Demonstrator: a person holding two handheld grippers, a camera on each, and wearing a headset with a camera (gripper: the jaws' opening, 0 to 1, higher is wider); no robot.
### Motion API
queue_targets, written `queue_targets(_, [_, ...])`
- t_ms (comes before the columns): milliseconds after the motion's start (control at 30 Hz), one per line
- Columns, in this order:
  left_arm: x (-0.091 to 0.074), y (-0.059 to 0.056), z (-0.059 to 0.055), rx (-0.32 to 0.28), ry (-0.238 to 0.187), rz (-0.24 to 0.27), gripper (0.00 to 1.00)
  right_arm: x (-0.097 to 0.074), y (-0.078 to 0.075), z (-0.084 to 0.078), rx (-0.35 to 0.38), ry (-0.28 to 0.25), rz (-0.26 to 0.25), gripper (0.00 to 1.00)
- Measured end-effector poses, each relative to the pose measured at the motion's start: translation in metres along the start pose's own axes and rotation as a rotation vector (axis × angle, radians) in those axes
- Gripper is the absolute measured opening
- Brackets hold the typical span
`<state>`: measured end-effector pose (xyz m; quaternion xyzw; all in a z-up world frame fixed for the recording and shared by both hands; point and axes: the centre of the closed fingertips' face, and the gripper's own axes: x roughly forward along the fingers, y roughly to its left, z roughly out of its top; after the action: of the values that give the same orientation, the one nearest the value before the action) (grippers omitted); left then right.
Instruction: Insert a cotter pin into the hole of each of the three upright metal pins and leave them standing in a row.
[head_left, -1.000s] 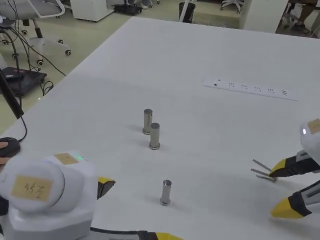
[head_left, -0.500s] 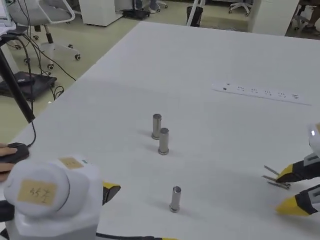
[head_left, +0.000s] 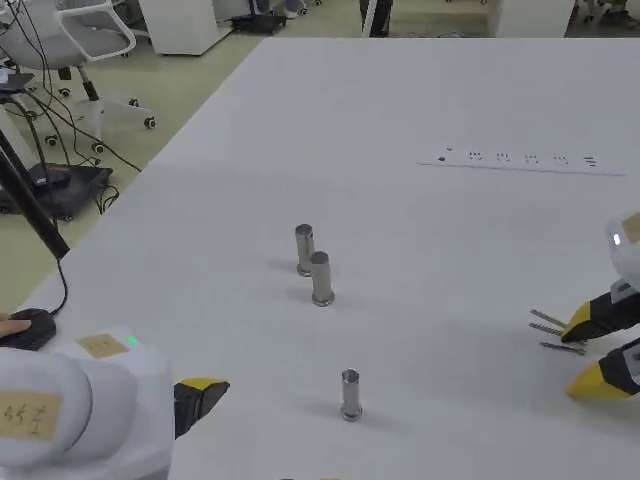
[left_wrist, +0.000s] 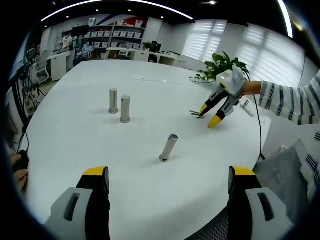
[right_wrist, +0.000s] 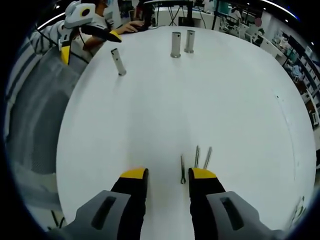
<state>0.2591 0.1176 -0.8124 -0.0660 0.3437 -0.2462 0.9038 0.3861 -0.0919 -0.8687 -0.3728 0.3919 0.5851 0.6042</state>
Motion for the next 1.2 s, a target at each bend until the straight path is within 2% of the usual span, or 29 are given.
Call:
queue_targets(167, [0.0,0.0,0.0,-0.002,-0.003,0.018,0.97,0.0,-0.003,0.0,-0.016,0.023,0.002,0.31])
queue_targets(333, [0.0,-0.003,-0.001,-0.022,-0.002,0.012,0.97,0.001,-0.002,-0.001,-0.02,0.065,-0.002,0.3])
queue_targets(533, [-0.003,-0.004,0.003,-0.018,-0.024,0.02,0.97,0.001,0.007,-0.001,-0.066,0.103,0.007,0.2])
queue_targets(733, [-0.006,-0.002,0.004,-0.011,-0.04,0.017,0.95,0.001,0.007,-0.002,-0.046,0.12,0.002,0.17])
queue_targets(933, [-0.008,0.0,0.005,0.011,-0.047,0.02,0.85,0.002,0.006,-0.002,-0.012,0.152,-0.016,0.13])
queue_targets(1033, [-0.009,-0.002,0.004,0.024,-0.053,0.006,0.8,0.002,0.006,-0.001,-0.016,0.169,-0.025,0.12])
queue_targets(1200, [-0.01,-0.004,0.006,0.024,-0.072,-0.005,0.8,0.002,0.007,-0.001,-0.02,0.191,-0.036,0.1])
